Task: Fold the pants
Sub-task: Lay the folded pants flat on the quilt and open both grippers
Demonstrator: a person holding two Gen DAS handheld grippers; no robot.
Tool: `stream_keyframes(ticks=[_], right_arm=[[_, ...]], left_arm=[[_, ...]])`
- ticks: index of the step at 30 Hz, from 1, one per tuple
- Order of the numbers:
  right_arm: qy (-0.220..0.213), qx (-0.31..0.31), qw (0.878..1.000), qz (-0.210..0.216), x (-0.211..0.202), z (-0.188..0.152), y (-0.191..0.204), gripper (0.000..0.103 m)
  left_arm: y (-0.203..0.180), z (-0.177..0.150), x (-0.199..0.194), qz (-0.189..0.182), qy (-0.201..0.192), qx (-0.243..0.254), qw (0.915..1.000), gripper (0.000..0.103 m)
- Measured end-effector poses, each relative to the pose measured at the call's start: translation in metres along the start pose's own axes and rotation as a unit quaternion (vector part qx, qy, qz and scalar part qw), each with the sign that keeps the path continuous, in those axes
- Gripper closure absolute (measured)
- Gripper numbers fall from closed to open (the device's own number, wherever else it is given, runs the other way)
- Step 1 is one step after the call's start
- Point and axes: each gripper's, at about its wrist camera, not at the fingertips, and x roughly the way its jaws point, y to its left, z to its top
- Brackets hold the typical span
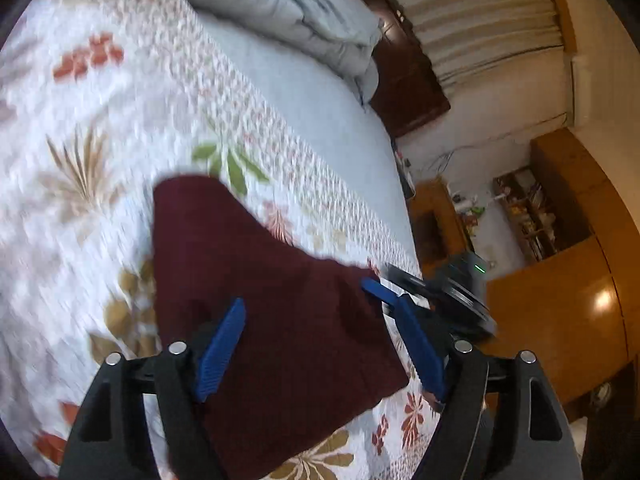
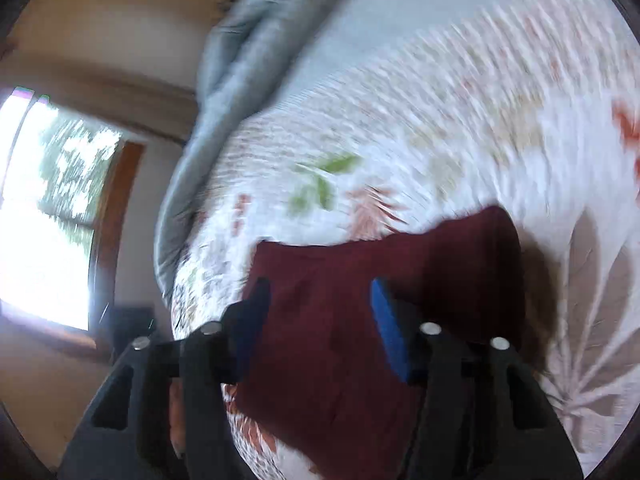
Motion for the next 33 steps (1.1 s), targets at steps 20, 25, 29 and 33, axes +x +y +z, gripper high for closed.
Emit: stream_keyframes(ticks=[20, 25, 29, 33], right_arm=[[0.037, -0.024, 0.998, 0.040, -0.005, -0.087, -0.021, 0.103], [0.008, 0.018, 0.997, 0.069, -0.032, -0.085, -0.030, 0.099], [-0.034, 0.024, 0.996, 0.076, -0.081, -0.113, -0.024, 0.061], [-0.099, -0.011, 0.995, -0.005, -0.131, -0.177, 0.001, 0.021]], left_arm=[[0.062, -0.053, 0.001, -0.096, 0.008, -0.045, 0.9943, 0.027], [0.056, -0.053, -0.003, -0.074, 0.006, -0.052, 0.9959, 0.027], [0.030, -0.070, -0.027, -0.049, 0.002, -0.037, 0.9981, 0.026], [-0.019, -0.117, -0.067, 0.047, -0.027, 0.039, 0.9978, 0.015]])
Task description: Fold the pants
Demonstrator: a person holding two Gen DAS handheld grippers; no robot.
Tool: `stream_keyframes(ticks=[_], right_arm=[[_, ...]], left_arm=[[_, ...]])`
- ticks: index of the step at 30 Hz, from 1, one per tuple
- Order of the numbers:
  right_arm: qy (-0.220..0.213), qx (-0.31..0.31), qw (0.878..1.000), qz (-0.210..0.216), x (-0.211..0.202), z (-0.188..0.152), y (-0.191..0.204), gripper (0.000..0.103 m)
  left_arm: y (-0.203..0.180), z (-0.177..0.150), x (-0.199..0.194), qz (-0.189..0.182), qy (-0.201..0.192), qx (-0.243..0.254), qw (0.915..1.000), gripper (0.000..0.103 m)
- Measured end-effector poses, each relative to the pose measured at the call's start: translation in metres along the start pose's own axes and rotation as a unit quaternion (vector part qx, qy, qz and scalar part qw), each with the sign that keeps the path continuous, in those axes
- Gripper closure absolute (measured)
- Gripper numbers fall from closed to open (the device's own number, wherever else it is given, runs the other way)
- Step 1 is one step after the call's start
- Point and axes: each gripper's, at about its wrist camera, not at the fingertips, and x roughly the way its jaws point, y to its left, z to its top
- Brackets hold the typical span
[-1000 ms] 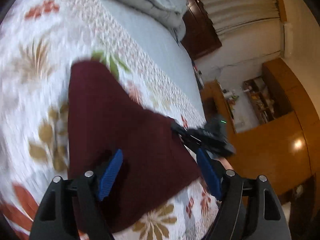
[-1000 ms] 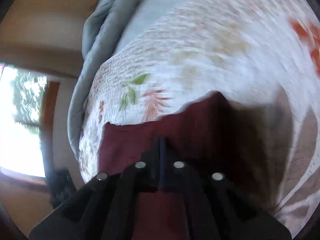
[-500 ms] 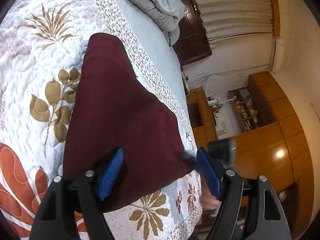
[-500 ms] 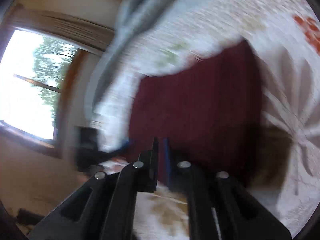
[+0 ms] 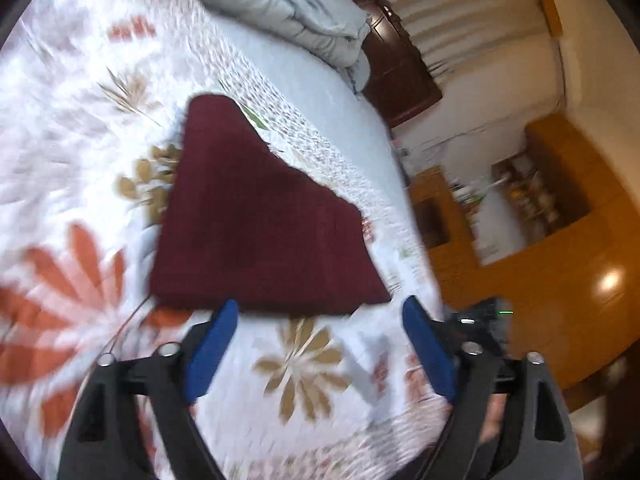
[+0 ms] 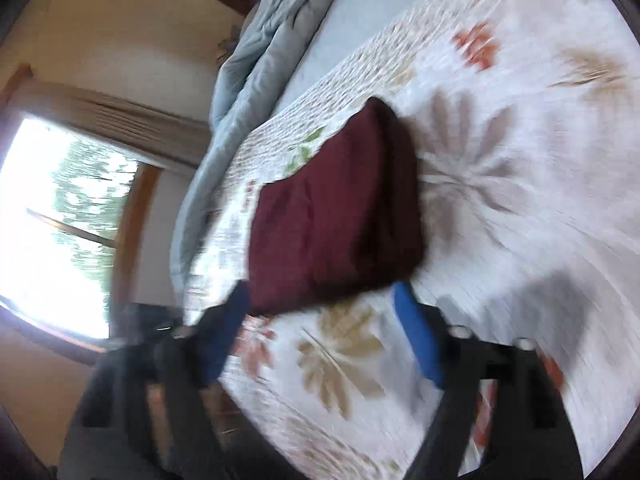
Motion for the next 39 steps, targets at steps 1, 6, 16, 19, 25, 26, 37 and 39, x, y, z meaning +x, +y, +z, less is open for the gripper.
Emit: stream_keyframes(ticks=[1, 6, 16, 19, 25, 26, 37, 39], right_arm=[[-0.013, -0.024, 0.999, -0.037, -0.012, -0.019, 0.010, 0.016], [-0.031, -0.118, 0.975, -0.184, -0.032, -0.129, 0.046, 0.011], [-0.101, -0.200, 0.927, -0.302, -0.067, -0.245, 0.110, 0.004], [-0.131, -0.208, 0.924, -0.293, -0.091, -0.263, 0.138, 0.003], [-0.145, -0.227, 0.926, -0.263, -0.135, -0.284, 0.182, 0.003], [-0.155, -0.234, 0.923, -0.263, -0.143, -0.288, 0.190, 0.003], [-0.164, -0.276, 0.905, -0.278, -0.166, -0.314, 0.221, 0.003], [-0.156, -0.275, 0.907, -0.278, -0.163, -0.315, 0.218, 0.003]], left_arm=[[-0.012, -0.013, -0.013, 0.026, -0.011, 0.015, 0.9995, 0.013], [-0.068, -0.094, -0.067, 0.181, -0.048, 0.108, 0.9764, 0.005], [-0.140, -0.201, -0.140, 0.347, -0.090, 0.200, 0.9119, 0.004], [-0.157, -0.215, -0.164, 0.344, -0.107, 0.198, 0.9117, 0.004], [-0.197, -0.237, -0.200, 0.349, -0.141, 0.204, 0.9037, 0.004], [-0.202, -0.240, -0.203, 0.350, -0.140, 0.202, 0.9038, 0.004], [-0.235, -0.265, -0.218, 0.347, -0.131, 0.190, 0.9090, 0.004], [-0.236, -0.265, -0.218, 0.350, -0.137, 0.192, 0.9067, 0.004]])
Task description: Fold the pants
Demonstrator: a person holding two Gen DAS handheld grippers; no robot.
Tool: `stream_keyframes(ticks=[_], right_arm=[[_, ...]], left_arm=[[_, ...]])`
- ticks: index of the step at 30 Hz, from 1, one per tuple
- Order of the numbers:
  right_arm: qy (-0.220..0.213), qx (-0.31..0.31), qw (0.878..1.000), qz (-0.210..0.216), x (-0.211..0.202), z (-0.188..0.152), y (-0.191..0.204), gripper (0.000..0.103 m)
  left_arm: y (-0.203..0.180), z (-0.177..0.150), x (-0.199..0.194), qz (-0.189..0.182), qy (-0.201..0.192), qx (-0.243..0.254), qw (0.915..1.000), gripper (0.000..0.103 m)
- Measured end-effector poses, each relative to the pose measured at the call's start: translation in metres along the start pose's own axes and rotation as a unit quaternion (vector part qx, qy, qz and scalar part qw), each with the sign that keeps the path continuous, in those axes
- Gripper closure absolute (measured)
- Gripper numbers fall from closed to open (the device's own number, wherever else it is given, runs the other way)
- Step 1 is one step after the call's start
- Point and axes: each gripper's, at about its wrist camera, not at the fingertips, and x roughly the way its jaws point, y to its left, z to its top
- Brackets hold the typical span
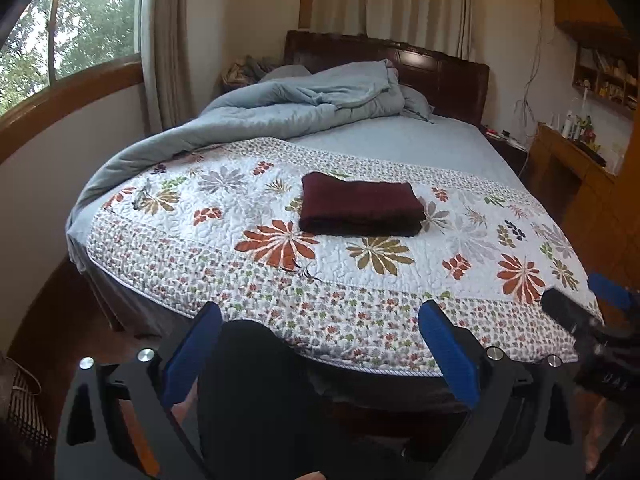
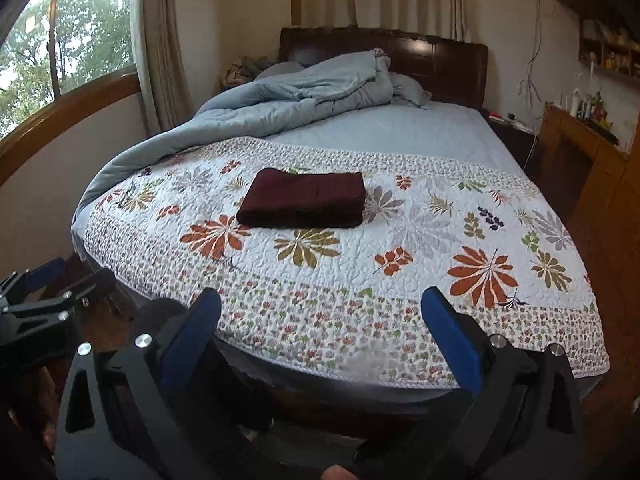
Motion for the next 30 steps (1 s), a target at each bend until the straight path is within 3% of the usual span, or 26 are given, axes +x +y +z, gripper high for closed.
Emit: stream_keyframes(ticks=[19, 30], right_arm=[[0.016, -0.012, 1.000, -0.002, 0.030, -0.004, 0.001, 0.003], [0.019, -0.021, 1.000, -0.006, 0.031, -0.006, 0.006, 0.003]], left_arm=[[-0.004, 0.004, 0.026, 0.014, 0.006, 0.007, 0.9999, 0.004], [0.000, 0.004, 0.027, -0.001, 0.009, -0.003, 1.0000, 0.004]])
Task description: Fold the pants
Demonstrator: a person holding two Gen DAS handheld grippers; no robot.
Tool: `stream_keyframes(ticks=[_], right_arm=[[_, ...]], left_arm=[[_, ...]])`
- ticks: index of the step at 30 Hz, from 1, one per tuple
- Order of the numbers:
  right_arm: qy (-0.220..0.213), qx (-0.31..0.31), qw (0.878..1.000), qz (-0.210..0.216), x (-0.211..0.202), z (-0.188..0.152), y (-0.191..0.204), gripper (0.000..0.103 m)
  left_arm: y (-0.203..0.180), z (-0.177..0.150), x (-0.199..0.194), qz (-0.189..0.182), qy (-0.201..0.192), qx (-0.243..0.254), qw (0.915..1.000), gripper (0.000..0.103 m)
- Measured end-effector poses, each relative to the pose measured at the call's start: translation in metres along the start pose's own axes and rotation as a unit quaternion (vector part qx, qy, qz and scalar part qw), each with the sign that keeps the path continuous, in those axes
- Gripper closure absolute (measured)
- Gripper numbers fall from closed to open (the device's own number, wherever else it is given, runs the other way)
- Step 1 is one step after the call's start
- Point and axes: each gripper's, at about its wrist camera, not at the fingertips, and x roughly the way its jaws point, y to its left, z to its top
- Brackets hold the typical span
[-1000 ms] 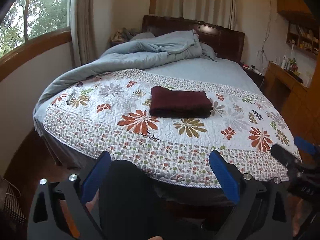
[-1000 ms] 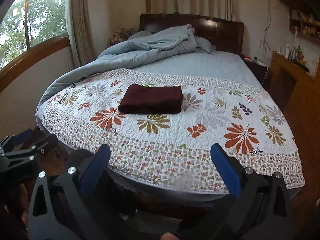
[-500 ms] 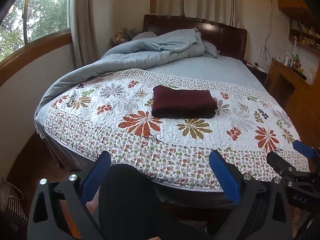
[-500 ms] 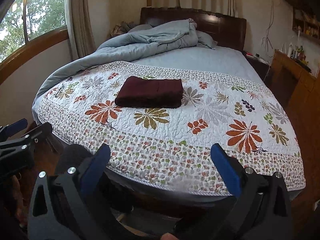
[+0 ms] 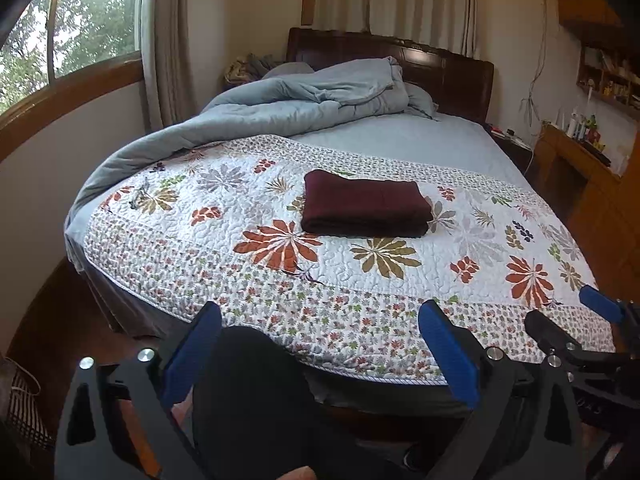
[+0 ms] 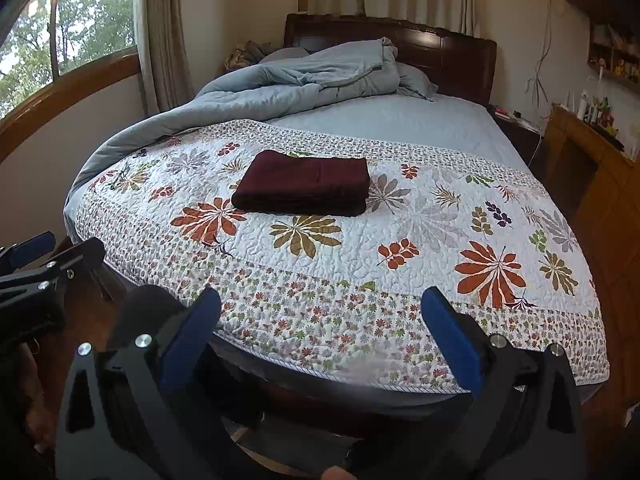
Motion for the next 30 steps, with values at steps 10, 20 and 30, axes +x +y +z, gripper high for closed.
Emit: stream_keyframes(ticks=[10, 20, 30], right_arm=[[0.004, 0.007, 1.000, 0.003, 0.003, -0.001, -0.002, 0.003], [0.001, 0.010, 1.000, 0.003, 0.004, -0.003, -0.004, 0.003], [-0.008, 0.012, 1.000, 0.002, -0.004, -0.003, -0.005, 0.003]], left_arm=[[-0.001, 0.000, -0.001, -0.031, -0.012, -0.008, 0.9994, 0.004], [-0.006, -0.001, -0.005, -0.014, -0.021, 0.001, 0.9997, 0.004], [-0.006, -0.002, -0.013, -0.003, -0.030, 0.003, 0.9995, 0.004]])
